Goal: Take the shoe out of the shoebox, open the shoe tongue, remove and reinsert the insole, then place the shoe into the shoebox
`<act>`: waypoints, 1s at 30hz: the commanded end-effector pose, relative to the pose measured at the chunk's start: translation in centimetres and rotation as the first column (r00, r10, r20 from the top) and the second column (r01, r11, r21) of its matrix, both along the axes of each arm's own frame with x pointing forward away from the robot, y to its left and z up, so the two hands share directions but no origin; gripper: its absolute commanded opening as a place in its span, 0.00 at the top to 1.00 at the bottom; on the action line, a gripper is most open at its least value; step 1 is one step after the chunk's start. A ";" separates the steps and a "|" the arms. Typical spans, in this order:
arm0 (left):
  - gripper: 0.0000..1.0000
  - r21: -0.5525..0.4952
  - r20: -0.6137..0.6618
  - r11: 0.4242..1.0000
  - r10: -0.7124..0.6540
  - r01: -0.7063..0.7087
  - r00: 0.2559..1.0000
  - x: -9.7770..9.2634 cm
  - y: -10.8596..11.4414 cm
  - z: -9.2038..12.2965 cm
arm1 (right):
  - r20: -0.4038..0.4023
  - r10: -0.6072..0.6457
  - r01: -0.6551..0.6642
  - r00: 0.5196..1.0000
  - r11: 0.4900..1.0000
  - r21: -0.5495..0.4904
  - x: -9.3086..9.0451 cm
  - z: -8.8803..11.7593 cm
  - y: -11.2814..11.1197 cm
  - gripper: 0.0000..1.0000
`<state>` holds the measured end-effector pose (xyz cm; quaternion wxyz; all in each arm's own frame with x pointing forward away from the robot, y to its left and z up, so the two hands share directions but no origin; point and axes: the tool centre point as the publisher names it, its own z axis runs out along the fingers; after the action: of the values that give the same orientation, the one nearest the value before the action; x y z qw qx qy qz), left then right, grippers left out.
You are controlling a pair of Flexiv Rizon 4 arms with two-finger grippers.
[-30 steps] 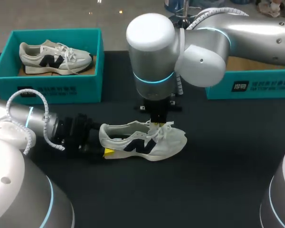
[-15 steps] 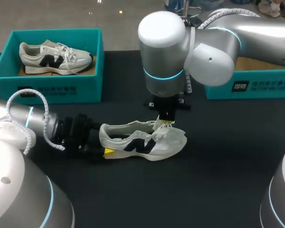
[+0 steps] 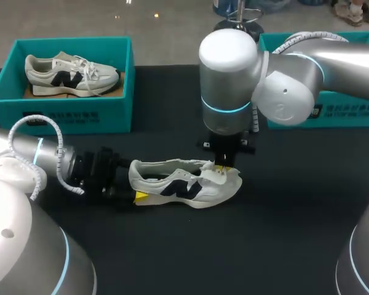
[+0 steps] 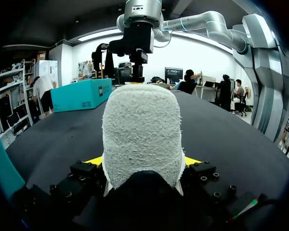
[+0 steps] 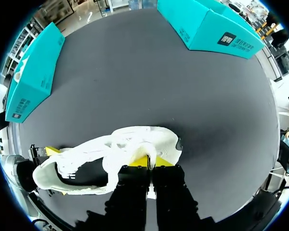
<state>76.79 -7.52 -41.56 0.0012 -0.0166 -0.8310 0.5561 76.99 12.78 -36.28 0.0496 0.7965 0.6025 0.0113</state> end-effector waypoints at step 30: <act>1.00 0.006 0.000 1.000 0.001 -0.001 1.000 0.0 0.1 0.0 | 0.270 0.118 -0.130 0.956 0.991 0.028 1.2 9.4 -0.2 0.00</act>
<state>76.79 -7.46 -41.60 0.0008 -0.0160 -0.8314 0.5554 79.05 13.04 -28.15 0.1006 0.7736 0.6178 0.0985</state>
